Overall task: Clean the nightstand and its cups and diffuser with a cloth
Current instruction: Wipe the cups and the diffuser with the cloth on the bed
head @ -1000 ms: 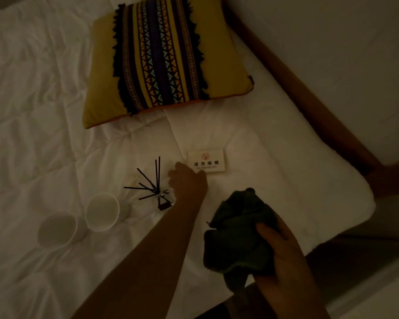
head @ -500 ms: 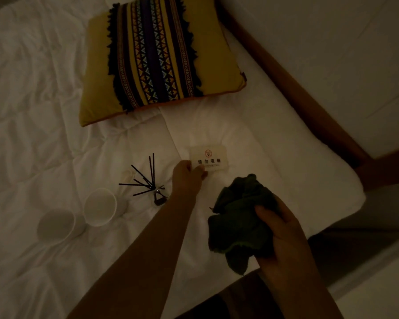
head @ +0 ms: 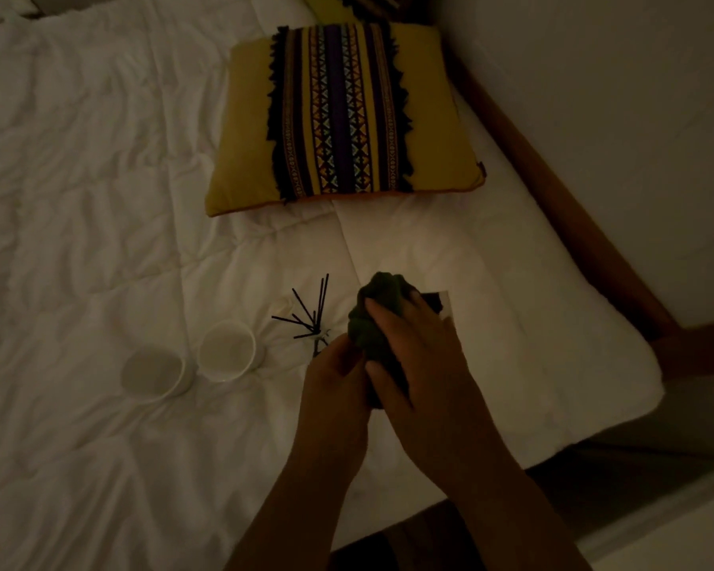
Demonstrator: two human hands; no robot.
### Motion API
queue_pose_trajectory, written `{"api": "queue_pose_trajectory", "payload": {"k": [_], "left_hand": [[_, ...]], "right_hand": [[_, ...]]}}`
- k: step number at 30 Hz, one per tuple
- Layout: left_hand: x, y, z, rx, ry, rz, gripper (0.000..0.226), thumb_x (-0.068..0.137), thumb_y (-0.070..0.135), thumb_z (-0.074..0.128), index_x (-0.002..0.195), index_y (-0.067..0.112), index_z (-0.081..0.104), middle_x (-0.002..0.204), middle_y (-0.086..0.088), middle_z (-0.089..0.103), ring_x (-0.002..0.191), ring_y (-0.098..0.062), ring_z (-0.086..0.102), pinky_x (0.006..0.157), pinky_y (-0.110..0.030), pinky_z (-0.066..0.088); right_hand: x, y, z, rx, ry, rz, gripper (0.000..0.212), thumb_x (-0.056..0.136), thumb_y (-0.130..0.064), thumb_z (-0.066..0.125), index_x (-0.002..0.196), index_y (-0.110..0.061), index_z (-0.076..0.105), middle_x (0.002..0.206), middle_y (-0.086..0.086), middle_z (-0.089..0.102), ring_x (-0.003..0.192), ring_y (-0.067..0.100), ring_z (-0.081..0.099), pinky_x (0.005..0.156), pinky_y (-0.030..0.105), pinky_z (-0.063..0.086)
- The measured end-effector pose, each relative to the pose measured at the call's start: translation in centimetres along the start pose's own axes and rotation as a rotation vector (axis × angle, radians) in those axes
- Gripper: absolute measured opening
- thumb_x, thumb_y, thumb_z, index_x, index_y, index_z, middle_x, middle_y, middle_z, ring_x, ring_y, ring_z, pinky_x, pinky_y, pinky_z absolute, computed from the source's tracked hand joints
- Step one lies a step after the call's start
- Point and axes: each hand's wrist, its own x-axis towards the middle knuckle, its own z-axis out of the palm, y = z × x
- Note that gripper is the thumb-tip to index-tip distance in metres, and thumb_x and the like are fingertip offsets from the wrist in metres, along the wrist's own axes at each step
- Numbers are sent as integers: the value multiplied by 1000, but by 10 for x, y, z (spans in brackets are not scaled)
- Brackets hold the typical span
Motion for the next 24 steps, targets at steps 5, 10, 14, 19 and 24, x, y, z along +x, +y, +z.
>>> {"api": "queue_pose_trajectory", "payload": {"k": [5,10,14,19,24], "left_hand": [[-18,-1,-16,-33,44,45,23,95,11,49,104,13,71,96,-15,74,86,-35,71,75,-40,59],[-22,0,-39,-90,103,35,27,84,14,58,110,11,64,100,-7,75,97,-25,72,84,-36,60],[-21,1,-40,-55,64,14,27,88,13,57,114,10,63,103,-9,75,100,-25,71,87,-40,58],[-21,-4,-32,-58,37,-7,24,90,10,56,112,10,64,103,-10,75,99,-27,71,86,-43,56],[-21,-11,-30,-42,-29,-68,22,91,14,55,108,9,69,102,-12,75,95,-30,71,78,-34,57]], "right_hand": [[-3,-1,20,9,104,-28,45,94,-34,46,135,-19,51,143,1,49,138,20,38,107,44,42],[-6,22,13,95,152,80,43,92,-29,50,132,-13,54,135,6,52,120,25,56,83,41,59],[-12,31,10,106,184,108,44,91,-25,53,133,-14,54,131,4,53,111,22,60,72,34,62],[-13,8,23,-102,256,144,46,77,1,69,122,-4,61,127,18,59,117,37,58,88,52,55],[-25,-16,36,-11,198,76,51,78,-1,71,126,-14,60,127,5,61,119,16,51,103,34,40]]}}
